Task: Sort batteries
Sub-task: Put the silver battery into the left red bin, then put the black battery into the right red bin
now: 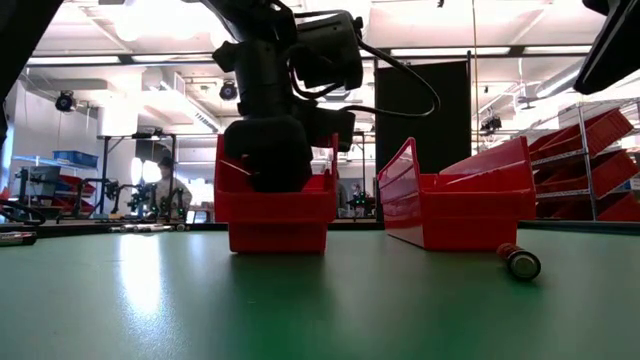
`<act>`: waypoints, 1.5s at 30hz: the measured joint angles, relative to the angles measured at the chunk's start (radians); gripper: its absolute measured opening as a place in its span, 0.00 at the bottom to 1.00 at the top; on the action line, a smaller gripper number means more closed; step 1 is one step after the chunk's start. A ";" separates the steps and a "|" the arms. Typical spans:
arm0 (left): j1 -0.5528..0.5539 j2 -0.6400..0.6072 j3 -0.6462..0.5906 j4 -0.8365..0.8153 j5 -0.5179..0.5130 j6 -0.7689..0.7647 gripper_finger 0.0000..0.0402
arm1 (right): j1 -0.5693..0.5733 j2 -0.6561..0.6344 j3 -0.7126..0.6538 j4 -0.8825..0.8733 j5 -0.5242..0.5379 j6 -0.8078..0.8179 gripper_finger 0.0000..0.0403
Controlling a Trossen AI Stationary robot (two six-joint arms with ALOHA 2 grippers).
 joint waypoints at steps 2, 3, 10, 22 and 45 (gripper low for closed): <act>0.000 0.000 0.000 -0.001 0.000 0.000 0.10 | 0.000 0.000 0.000 0.000 0.000 0.000 0.15; 0.000 0.000 0.000 -0.001 0.000 0.001 0.10 | 0.000 0.000 0.000 0.000 0.000 0.000 0.15; -0.001 0.000 0.000 -0.008 -0.046 0.002 0.15 | 0.000 0.004 0.000 0.025 0.027 -0.025 0.23; -0.001 -0.012 0.022 -0.045 -0.053 -0.009 0.36 | -0.009 0.006 -0.011 0.150 0.027 -0.169 0.38; -0.248 -0.162 0.183 -0.293 -0.179 -0.117 0.38 | -0.214 0.102 -0.033 0.398 -0.388 -0.698 0.43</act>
